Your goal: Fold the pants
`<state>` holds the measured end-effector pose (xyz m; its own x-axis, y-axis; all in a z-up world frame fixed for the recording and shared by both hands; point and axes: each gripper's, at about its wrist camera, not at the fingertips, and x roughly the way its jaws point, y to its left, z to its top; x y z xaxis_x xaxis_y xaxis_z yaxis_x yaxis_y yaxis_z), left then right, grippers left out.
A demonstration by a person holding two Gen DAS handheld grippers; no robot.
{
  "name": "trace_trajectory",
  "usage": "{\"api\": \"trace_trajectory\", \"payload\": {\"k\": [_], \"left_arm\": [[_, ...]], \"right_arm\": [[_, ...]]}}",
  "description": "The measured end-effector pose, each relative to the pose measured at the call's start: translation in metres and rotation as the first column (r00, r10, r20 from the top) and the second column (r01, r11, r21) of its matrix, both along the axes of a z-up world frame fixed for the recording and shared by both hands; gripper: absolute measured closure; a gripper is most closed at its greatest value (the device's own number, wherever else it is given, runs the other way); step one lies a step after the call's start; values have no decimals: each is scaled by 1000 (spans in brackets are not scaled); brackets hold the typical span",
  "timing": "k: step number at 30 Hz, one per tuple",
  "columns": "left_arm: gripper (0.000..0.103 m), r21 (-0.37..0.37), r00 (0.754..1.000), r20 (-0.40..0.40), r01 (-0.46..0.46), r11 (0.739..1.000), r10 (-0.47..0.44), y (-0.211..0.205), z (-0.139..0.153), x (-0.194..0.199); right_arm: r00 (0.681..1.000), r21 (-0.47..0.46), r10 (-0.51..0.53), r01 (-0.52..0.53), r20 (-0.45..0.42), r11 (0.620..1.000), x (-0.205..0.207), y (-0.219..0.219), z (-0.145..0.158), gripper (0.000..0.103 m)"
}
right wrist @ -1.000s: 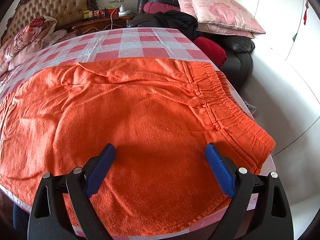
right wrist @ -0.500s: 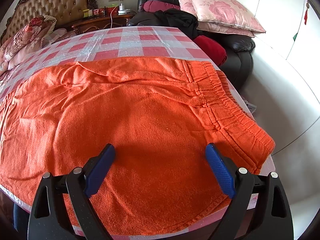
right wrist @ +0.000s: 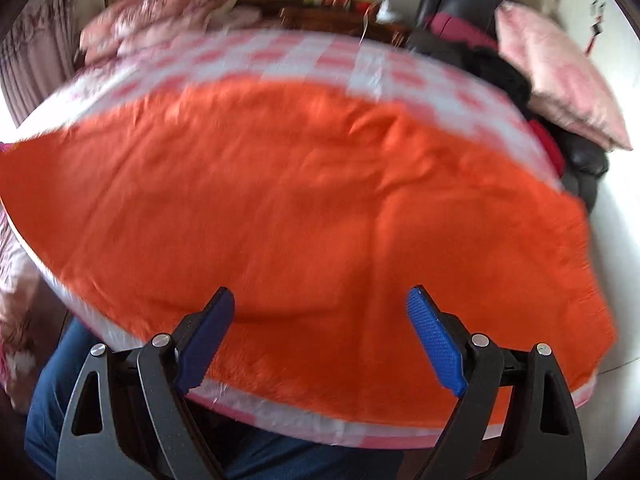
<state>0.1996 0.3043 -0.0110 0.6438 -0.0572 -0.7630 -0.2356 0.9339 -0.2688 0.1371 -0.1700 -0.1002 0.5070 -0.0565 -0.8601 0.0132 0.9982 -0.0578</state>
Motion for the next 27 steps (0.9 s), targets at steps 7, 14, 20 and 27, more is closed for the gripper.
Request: {"api": "trace_trajectory", "payload": {"k": [7, 14, 20, 27], "left_arm": [[96, 394, 923, 97, 308, 866, -372, -213, 69, 5], [96, 272, 817, 106, 525, 807, -567, -311, 41, -1], [96, 158, 883, 177, 410, 898, -435, -185, 49, 6], [95, -315, 991, 59, -95, 944, 120, 63, -65, -20]], "right_arm": [[995, 246, -96, 83, 40, 966, -7, -32, 11, 17], [988, 270, -145, 124, 59, 955, -18, -58, 24, 14], [986, 255, -165, 150, 36, 955, -18, -70, 3, 16], [990, 109, -144, 142, 8, 984, -16, -49, -2, 15]]}}
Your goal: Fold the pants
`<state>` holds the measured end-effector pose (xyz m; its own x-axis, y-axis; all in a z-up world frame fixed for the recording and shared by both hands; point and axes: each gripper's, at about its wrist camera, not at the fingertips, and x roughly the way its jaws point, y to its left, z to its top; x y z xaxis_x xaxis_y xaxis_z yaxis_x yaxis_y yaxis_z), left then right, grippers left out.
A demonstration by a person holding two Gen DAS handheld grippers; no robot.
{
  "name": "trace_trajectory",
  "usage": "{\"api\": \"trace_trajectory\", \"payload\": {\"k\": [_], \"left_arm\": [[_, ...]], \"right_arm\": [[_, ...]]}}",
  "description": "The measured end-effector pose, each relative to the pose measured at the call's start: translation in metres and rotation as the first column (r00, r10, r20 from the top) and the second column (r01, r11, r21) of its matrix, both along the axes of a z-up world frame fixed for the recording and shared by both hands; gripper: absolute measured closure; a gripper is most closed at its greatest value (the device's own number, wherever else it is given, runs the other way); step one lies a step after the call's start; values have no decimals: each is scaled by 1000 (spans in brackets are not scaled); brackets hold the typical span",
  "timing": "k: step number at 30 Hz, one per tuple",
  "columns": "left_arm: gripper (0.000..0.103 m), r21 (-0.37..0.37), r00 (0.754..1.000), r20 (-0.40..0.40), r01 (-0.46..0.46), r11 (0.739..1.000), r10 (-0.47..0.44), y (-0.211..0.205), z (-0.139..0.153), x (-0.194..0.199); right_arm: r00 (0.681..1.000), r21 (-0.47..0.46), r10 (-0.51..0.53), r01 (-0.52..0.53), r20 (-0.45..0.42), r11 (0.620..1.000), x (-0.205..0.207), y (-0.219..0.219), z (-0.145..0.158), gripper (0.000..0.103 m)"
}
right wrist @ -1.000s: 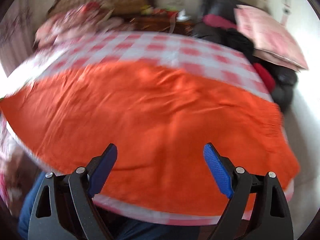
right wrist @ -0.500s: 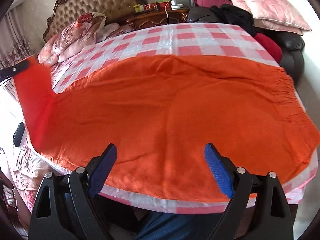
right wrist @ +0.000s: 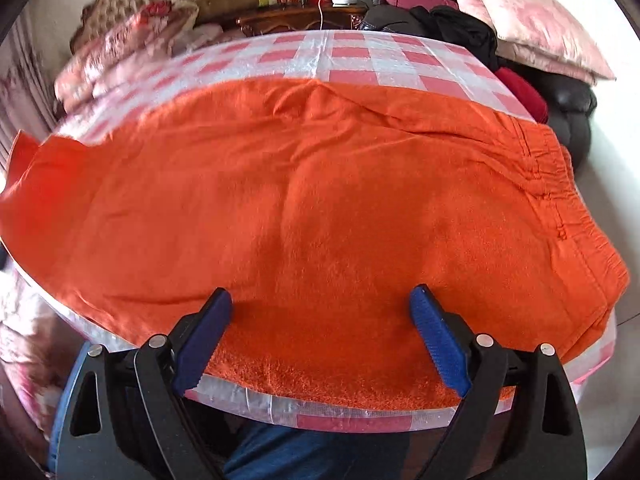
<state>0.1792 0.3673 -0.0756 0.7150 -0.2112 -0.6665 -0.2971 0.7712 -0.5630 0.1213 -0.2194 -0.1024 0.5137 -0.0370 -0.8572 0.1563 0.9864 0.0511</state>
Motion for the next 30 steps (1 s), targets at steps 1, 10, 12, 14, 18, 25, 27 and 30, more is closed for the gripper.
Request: {"api": "trace_trajectory", "payload": {"k": [1, 10, 12, 14, 18, 25, 27, 30], "left_arm": [[94, -57, 999, -40, -13, 998, 11, 14, -25, -4], [35, -572, 988, -63, -149, 807, 138, 65, -132, -45], [37, -702, 988, -80, -148, 696, 129, 64, -155, -49], [43, -765, 991, -57, -121, 633, 120, 60, -165, -54], [48, -837, 996, 1, -46, 545, 86, 43, -173, -56], [71, -847, 996, 81, 53, 528, 29, 29, -161, -32], [77, -845, 997, 72, 46, 533, 28, 29, -162, -29], [85, -839, 996, 73, 34, 544, 51, 34, -159, -34]], "right_arm": [[1000, -4, -1, 1, -4, 1000, 0, 0, 0, 14], [999, -26, -1, 0, -41, 1000, 5, 1, -2, 14], [999, -38, -2, 0, -44, 999, 5, 3, -2, 13], [999, -32, -5, 4, -48, 999, 7, 4, -2, 12], [999, -34, -2, 1, -50, 999, 7, 4, -3, 11], [999, -37, 4, -5, -40, 999, 5, 5, -3, 11], [999, -37, 2, -3, -38, 999, 5, 5, -3, 11], [999, -36, 1, -3, -34, 999, 5, 5, -3, 10]]}}
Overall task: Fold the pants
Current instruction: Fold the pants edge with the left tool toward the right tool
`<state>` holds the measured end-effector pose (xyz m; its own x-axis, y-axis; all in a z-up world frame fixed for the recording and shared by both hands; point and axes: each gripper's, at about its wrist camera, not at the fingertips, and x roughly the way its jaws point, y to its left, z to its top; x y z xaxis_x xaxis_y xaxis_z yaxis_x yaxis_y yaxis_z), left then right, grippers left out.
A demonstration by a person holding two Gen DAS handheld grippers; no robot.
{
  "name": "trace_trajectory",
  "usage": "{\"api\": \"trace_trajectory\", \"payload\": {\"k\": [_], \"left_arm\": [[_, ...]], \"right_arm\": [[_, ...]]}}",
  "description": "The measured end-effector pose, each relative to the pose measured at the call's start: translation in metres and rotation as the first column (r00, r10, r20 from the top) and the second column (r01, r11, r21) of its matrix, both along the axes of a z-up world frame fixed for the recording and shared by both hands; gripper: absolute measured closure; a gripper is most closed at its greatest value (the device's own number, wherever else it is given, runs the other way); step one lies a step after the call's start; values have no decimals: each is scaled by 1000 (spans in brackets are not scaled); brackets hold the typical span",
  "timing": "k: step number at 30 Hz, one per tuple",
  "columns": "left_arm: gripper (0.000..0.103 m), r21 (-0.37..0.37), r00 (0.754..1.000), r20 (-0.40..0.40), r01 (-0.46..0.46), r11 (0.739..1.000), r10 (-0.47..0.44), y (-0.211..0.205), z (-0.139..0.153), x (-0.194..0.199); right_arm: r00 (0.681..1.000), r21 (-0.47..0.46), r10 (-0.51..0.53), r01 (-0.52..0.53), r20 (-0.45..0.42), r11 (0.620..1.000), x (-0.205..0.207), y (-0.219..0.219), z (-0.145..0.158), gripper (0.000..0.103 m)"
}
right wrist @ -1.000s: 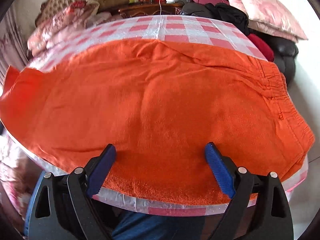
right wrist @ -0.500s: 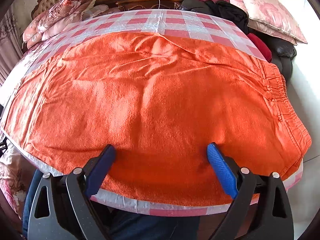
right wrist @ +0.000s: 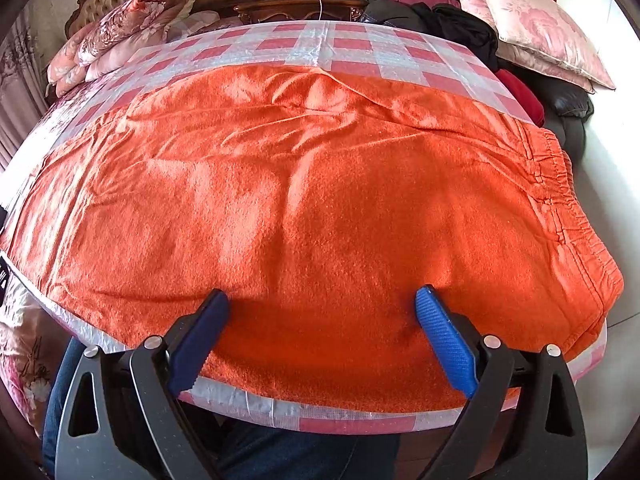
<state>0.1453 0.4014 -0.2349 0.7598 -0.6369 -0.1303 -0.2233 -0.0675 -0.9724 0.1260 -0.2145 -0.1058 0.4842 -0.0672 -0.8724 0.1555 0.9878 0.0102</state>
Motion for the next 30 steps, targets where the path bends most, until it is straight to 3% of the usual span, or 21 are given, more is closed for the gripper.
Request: {"api": "trace_trajectory", "payload": {"k": [3, 6, 15, 19, 26, 28, 30], "left_arm": [[84, -31, 998, 52, -26, 999, 28, 3, 10, -10], [58, -90, 997, 36, -69, 994, 73, 6, 6, -18], [58, -182, 997, -44, -75, 980, 68, -5, -30, -32], [60, -215, 997, -22, -82, 973, 79, -11, -32, -37], [67, -140, 997, 4, -69, 988, 71, -1, -12, -21], [81, -93, 998, -17, -55, 994, 54, -2, -6, -12], [93, 14, 997, -57, -55, 998, 56, -1, 5, -6]], "right_arm": [[1000, 0, 2, -2, 3, 1000, -1, -1, 0, 10], [1000, 1, 1, -1, 2, 1000, -1, -1, 0, 9], [1000, 1, 2, -2, 1, 1000, -1, 0, 0, 9], [1000, 1, 1, -1, 2, 1000, -1, 0, 1, 9], [1000, 1, 1, -1, 1, 1000, -1, 0, 1, 9], [1000, 1, 1, -1, 1, 1000, -1, -1, 1, 9], [1000, 1, 2, -2, 0, 1000, -1, -1, 1, 9]]}}
